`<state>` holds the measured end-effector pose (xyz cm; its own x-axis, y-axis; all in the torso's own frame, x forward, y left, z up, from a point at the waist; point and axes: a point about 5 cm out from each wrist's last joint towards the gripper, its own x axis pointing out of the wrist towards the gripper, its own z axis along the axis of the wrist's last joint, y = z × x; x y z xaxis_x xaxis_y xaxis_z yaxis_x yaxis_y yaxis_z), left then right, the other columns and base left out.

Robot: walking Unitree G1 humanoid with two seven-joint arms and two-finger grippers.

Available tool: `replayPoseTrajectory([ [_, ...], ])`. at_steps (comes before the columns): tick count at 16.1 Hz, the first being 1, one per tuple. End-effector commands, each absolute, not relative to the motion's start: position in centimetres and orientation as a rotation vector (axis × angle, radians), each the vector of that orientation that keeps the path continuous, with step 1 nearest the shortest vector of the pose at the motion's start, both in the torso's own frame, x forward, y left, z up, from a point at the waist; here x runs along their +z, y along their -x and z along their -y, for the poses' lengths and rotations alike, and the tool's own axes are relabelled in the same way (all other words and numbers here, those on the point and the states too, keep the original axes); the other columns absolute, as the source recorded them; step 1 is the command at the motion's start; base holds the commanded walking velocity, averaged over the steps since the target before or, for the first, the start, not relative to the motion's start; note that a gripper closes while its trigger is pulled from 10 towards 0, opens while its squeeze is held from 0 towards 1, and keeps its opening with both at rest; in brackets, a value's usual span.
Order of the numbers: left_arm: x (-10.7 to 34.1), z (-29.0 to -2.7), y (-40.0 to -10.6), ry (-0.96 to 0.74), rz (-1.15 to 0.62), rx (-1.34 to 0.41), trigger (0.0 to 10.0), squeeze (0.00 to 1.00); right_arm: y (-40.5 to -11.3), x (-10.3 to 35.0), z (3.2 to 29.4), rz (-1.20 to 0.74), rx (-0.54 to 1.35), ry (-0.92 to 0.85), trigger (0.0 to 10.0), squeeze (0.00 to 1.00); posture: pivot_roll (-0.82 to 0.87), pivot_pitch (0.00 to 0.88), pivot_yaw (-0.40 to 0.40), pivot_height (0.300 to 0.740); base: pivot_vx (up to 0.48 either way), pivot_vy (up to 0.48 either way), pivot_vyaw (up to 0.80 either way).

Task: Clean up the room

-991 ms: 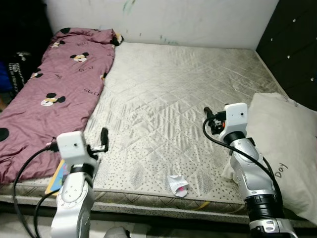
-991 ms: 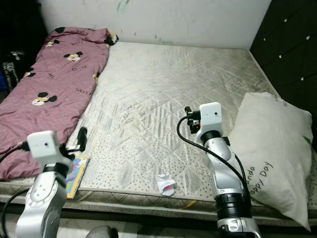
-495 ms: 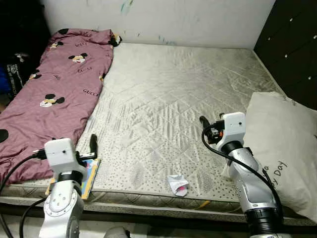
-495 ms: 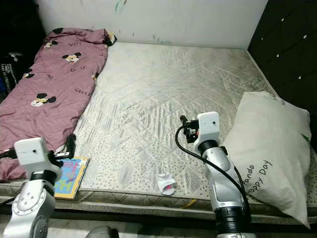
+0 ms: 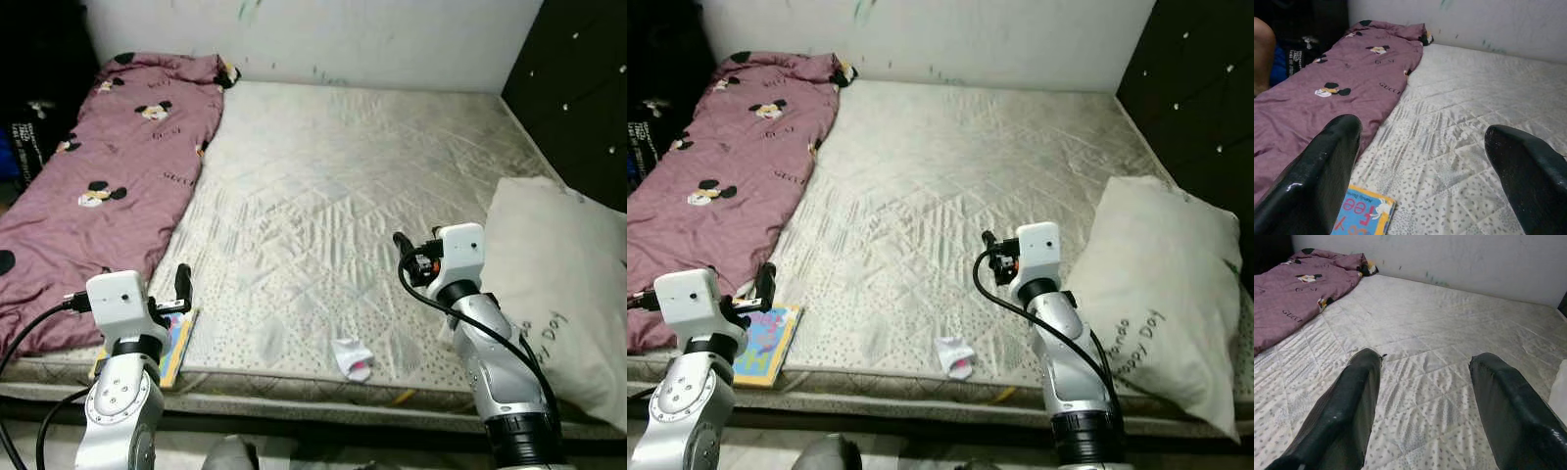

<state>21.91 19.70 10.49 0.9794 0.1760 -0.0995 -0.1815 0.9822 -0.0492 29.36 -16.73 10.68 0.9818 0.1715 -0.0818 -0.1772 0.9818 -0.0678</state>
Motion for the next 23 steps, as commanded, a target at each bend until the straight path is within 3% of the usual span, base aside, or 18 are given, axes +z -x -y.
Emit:
replayPoseTrajectory([
  [1, 10.84, -19.6, -22.07, 0.053, -0.087, 0.172, 10.0, 0.0, -29.3, 11.18, 16.61, -0.06, 0.185, 0.071, 10.0, 0.0, 0.01, 0.0, -0.031, 0.651, 0.0, 0.0, 0.0],
  [7, 10.86, -19.42, -22.37, 0.052, -0.083, 0.17, 10.0, 0.0, -29.46, 11.17, 16.55, -0.061, 0.191, 0.072, 10.0, 0.0, 0.0, 0.0, -0.032, 0.592, 0.0, 0.0, 0.0],
  [17, 10.84, -19.53, -22.4, 0.053, -0.08, 0.195, 10.0, 0.0, -30.02, 11.43, 16.02, -0.045, 0.233, 0.092, 10.0, 0.0, 0.01, 0.0, -0.042, 0.592, 0.0, 0.0, 0.0],
  [20, 10.84, -19.6, -22.35, 0.059, -0.081, 0.203, 10.0, 0.0, -30.01, 11.43, 15.65, -0.044, 0.251, 0.088, 10.0, 0.0, 0.01, 0.0, -0.043, 0.562, 0.0, 0.0, 0.0],
  [23, 10.95, -19.52, -22.37, 0.065, -0.074, 0.195, 10.0, 0.0, -30.09, 11.45, 15.71, -0.044, 0.251, 0.089, 10.0, 0.0, 0.0, 0.0, -0.045, 0.562, 0.0, 0.0, 0.0],
])
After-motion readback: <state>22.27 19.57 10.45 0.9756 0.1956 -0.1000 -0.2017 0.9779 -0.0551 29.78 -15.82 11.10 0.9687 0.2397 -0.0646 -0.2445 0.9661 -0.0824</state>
